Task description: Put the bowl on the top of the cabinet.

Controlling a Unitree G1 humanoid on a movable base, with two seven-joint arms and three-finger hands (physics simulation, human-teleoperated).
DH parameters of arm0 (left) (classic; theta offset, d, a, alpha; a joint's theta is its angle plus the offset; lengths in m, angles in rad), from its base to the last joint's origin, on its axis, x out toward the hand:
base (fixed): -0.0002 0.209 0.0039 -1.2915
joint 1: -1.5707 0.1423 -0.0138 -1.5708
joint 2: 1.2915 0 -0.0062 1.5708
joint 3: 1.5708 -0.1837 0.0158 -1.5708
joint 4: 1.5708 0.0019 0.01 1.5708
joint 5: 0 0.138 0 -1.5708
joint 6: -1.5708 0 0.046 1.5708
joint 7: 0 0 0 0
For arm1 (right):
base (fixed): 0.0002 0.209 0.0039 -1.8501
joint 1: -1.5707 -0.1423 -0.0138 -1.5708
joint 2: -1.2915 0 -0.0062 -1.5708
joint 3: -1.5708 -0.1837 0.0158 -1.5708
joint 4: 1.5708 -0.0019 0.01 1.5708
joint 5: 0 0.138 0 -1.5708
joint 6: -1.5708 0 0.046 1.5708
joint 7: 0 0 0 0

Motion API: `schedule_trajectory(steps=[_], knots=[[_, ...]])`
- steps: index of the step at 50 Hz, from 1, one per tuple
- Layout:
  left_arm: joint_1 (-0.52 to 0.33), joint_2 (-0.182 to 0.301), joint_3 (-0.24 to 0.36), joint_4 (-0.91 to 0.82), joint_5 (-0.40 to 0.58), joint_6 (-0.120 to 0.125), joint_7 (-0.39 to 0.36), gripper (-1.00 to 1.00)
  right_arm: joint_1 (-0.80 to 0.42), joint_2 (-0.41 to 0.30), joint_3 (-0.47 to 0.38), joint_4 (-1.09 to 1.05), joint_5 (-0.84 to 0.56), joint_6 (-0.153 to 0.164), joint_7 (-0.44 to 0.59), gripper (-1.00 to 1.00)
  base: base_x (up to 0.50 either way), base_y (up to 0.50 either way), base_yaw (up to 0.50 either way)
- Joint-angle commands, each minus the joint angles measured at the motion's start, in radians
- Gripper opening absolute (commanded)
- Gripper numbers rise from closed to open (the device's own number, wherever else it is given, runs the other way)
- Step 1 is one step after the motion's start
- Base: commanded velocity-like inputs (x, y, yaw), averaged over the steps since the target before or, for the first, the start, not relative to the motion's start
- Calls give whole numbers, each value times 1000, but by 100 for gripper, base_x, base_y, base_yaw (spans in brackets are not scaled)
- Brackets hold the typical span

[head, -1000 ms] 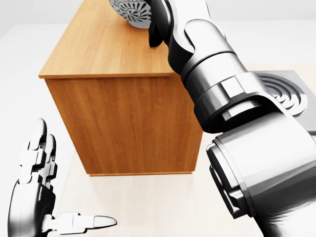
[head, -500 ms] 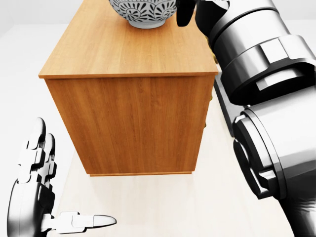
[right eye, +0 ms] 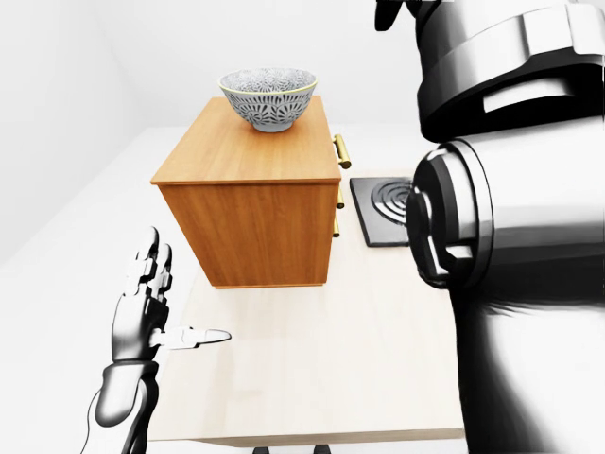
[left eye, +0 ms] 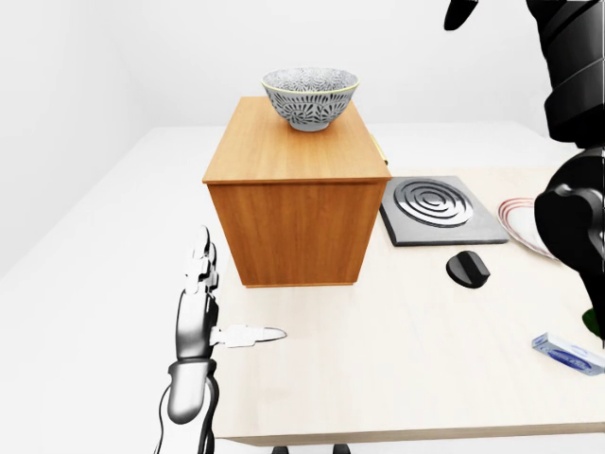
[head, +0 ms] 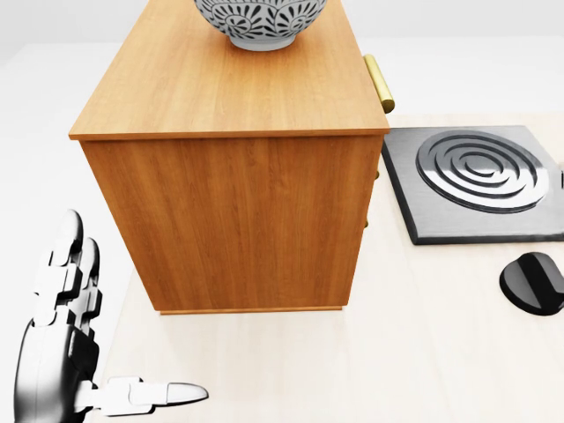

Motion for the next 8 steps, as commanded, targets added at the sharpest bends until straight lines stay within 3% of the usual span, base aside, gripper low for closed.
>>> schedule_trajectory(steps=[1,8], knots=[[4,1,-6,5,2,0,-3,100,-96,-120,-15,6,-76,-25,37,100,0,0,0],[12,1,-11,0,5,0,-4,100,-104,-181,-31,6,-118,-34,51,100,0,0,0]])
